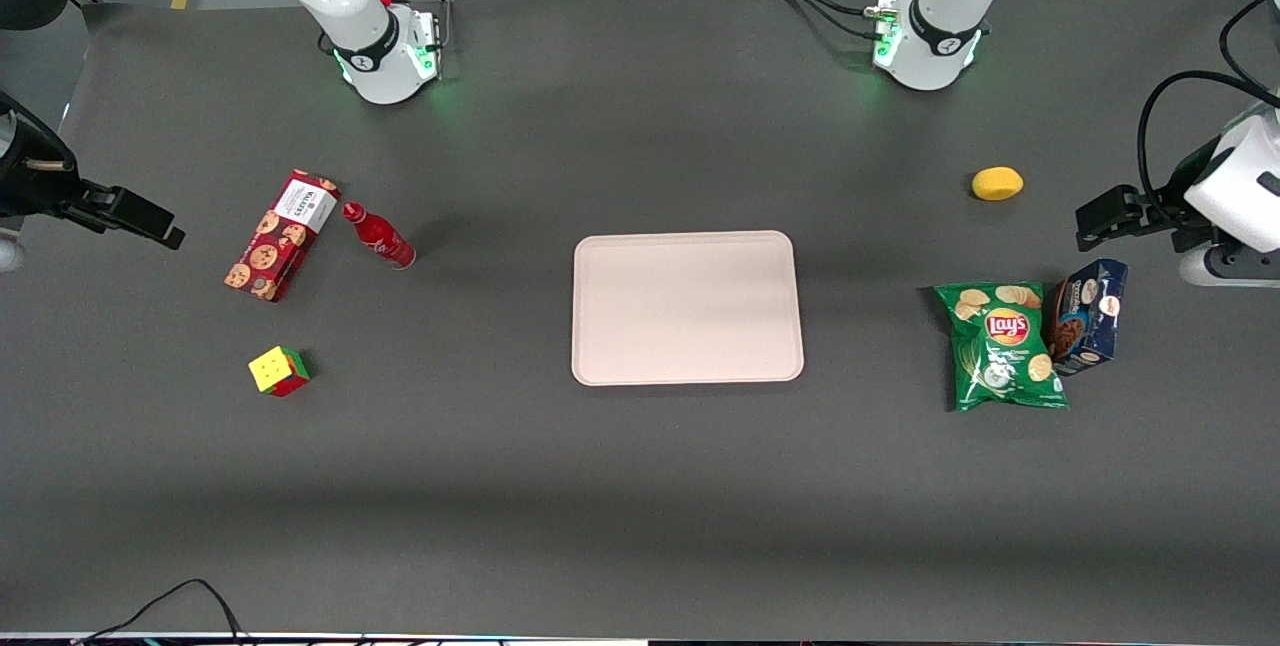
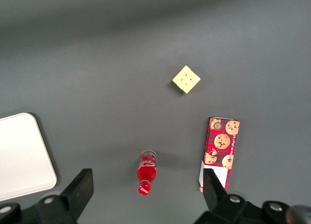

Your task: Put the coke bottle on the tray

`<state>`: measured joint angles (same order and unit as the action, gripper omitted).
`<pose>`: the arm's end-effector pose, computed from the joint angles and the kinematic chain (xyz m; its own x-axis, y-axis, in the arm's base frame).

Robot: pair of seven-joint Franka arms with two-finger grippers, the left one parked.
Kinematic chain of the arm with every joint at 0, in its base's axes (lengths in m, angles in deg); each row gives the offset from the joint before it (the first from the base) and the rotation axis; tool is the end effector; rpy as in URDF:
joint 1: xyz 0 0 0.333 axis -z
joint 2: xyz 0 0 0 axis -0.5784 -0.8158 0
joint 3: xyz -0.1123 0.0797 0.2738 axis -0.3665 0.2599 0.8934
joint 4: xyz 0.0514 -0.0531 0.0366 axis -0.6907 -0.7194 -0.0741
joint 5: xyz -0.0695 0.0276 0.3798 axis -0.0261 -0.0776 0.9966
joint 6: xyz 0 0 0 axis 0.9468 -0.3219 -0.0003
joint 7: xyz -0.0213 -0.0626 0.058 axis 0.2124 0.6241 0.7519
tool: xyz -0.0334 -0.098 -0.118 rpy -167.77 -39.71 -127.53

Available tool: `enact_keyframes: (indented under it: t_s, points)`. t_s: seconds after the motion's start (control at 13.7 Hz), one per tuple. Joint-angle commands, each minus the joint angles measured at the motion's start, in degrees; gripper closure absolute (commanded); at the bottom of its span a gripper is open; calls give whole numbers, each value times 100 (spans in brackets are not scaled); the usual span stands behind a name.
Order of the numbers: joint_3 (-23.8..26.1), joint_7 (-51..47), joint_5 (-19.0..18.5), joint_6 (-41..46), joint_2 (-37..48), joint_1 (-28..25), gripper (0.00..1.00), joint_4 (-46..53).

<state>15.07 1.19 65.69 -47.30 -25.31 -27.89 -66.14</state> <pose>0.5453 -0.0155 0.5463 0.9657 -0.2596 -0.0004 -0.2596 -0.9657 -0.0096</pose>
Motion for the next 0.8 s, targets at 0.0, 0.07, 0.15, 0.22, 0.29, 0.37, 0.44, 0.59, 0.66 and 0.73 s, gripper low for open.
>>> enact_keyframes:
  t_s: [0.0, 0.07, 0.15, 0.22, 0.29, 0.37, 0.44, 0.59, 0.66, 0.73]
  points:
    - [4, 172, 99, 17, -7, 64, 0, 31]
    - [4, 172, 99, 26, -7, 47, 0, 14]
    - [4, 180, 82, 61, -7, 21, 0, 5]
    - [13, 198, 82, 226, -7, -32, 0, 5]
    - [22, 198, 82, 350, -7, -59, 0, 5]
    - [22, 198, 82, 386, -7, -172, 0, -13]
    - [31, 198, 82, 464, -7, -243, 0, -30]
    - [22, 198, 91, 483, 19, -558, 0, -83]
    - [4, 198, 91, 483, 37, -760, 0, -83]
    - [-22, 198, 91, 492, 63, -1014, 0, -92]
